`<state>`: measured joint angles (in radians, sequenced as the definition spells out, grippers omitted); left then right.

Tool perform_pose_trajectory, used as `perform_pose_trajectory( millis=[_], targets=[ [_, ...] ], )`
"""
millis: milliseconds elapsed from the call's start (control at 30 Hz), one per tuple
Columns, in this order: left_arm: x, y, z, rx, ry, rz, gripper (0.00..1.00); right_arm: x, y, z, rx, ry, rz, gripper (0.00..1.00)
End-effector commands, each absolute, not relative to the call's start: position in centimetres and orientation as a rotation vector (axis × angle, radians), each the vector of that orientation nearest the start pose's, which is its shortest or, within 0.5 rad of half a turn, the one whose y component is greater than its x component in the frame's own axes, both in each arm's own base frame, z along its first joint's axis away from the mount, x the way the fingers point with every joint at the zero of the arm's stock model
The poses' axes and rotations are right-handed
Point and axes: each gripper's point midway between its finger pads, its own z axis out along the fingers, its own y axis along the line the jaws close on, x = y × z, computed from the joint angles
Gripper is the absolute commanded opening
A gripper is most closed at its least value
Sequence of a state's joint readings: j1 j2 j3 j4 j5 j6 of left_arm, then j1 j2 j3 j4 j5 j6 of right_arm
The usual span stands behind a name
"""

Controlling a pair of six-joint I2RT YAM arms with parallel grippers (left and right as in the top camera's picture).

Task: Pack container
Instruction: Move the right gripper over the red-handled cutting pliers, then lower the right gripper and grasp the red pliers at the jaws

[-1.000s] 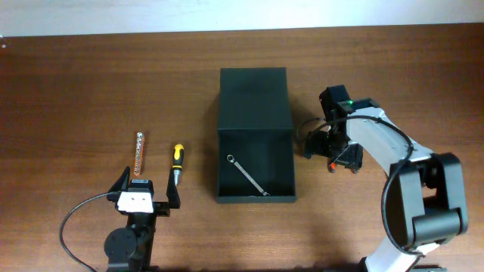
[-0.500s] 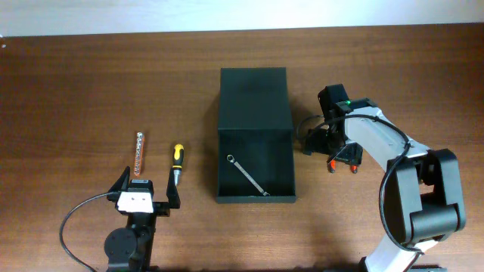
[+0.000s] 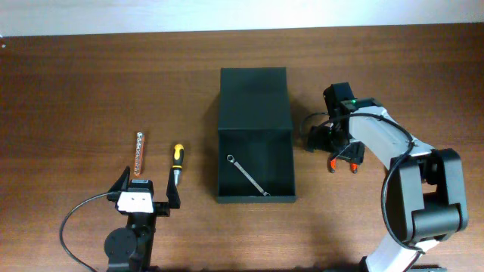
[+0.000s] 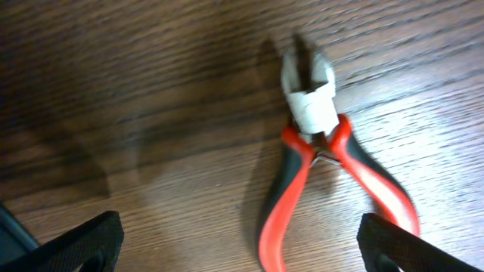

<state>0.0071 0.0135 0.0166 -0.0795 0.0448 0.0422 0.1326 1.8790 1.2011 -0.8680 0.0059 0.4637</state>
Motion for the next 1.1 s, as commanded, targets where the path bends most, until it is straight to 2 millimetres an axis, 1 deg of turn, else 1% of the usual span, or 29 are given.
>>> perform_pose_trajectory(
  millis=[0, 233, 433, 733, 933, 1067],
  targets=[
    [24.6, -0.4, 15.7, 0.069, 1.645, 0.020, 0.99, 32.9, 4.4, 0.8, 0.498, 3.091, 0.015, 0.99],
    [24.6, -0.4, 15.7, 0.069, 1.645, 0.020, 0.99, 33.2, 4.4, 0.8, 0.497, 3.081, 0.015, 0.99],
    [24.6, -0.4, 15.7, 0.068, 1.645, 0.021, 0.99, 33.0, 4.4, 0.2, 0.496, 3.077, 0.016, 0.99],
    [24.6, -0.4, 15.7, 0.068, 1.645, 0.021, 0.99, 33.0, 4.4, 0.1, 0.496, 3.077, 0.016, 0.99],
    [24.6, -0.4, 15.7, 0.068, 1.645, 0.021, 0.99, 32.7, 4.4, -1.1, 0.500, 3.108, 0.009, 0.99],
    [24.6, -0.4, 15.7, 0.069, 1.645, 0.020, 0.99, 32.7, 4.5, -1.3, 0.501, 3.115, 0.013, 0.99]
  ],
)
